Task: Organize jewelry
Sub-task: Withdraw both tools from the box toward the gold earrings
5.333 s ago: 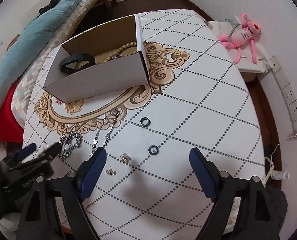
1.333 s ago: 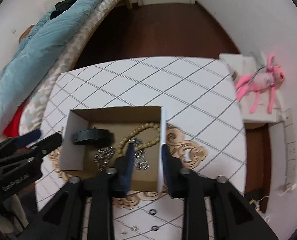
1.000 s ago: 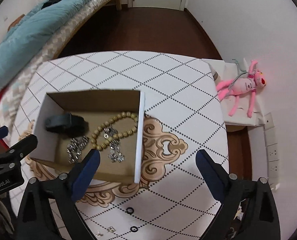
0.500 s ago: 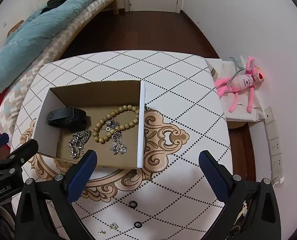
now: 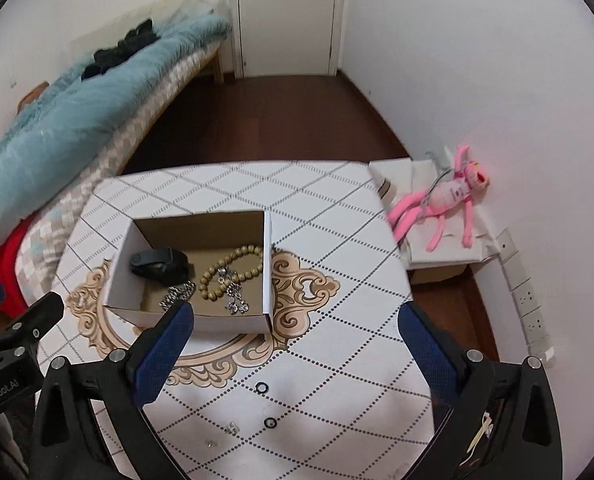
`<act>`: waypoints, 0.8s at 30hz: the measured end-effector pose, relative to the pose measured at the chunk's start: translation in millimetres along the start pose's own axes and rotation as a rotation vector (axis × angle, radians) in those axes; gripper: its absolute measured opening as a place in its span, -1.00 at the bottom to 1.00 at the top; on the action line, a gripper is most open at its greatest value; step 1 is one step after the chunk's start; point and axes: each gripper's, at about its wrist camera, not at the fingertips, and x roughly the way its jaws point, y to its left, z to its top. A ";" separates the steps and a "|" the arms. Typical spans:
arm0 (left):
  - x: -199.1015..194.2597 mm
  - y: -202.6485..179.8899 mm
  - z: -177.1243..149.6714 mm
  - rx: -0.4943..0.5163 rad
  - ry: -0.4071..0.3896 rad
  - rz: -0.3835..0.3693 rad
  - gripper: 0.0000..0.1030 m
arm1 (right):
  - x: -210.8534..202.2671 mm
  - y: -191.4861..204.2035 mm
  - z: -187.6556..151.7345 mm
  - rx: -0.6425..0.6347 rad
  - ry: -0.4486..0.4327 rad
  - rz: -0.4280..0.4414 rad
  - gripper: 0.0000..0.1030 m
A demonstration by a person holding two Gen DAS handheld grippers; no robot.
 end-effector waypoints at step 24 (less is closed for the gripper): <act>-14.5 -13.2 -43.1 0.047 0.011 0.021 0.99 | -54.3 -20.4 -40.1 0.055 0.005 0.061 1.00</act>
